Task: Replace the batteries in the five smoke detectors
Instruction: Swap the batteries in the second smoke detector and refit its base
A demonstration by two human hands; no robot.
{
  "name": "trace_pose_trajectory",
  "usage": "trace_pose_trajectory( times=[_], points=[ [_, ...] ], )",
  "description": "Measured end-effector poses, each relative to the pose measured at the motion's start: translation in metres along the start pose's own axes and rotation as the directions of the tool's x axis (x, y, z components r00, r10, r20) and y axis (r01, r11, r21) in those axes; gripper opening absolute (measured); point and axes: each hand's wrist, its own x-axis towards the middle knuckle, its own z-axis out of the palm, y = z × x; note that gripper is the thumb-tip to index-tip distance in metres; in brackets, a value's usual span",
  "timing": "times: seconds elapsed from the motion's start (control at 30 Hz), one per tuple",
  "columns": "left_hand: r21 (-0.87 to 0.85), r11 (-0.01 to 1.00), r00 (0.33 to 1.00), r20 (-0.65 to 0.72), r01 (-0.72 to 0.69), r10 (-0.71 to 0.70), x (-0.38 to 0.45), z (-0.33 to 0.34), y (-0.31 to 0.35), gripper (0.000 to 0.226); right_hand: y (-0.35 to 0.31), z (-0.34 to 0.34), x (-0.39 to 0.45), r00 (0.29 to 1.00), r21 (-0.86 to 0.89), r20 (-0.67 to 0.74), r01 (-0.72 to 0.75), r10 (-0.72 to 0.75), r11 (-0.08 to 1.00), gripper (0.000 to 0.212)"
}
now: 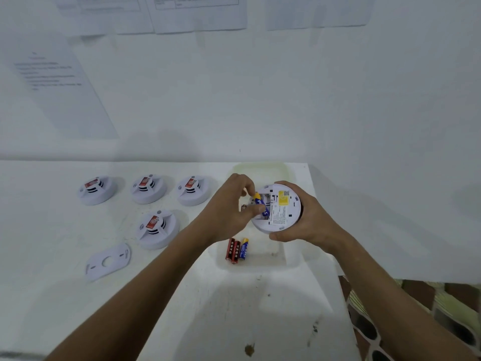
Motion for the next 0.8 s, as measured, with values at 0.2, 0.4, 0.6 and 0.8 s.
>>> trace_pose_trajectory(
  times=[0.2, 0.4, 0.6, 0.8],
  points=[
    [-0.209, 0.977, 0.99, -0.125, 0.038, -0.065, 0.003, -0.003, 0.0, 0.021, 0.007, -0.007, 0.003, 1.0, 0.007, -0.01, -0.003, 0.003, 1.0, 0.094],
    [0.039, 0.958, 0.956, 0.056, 0.286, -0.288, -0.007, 0.006, -0.021, 0.018, 0.019, -0.031, -0.005, 0.999, -0.003, -0.037, -0.032, 0.032, 0.999, 0.093],
    [0.238, 0.922, 0.91, 0.214, 0.305, -0.356, -0.01, 0.029, -0.027, 0.025, 0.023, -0.033, -0.003, 0.999, -0.017, -0.027, -0.035, 0.034, 0.999, 0.093],
    [0.37, 0.889, 0.902, 0.226, 0.271, -0.369, -0.008, 0.036, -0.032, 0.024, 0.023, -0.031, 0.004, 0.999, -0.019, 0.002, -0.037, 0.037, 0.999, 0.092]
  ],
)
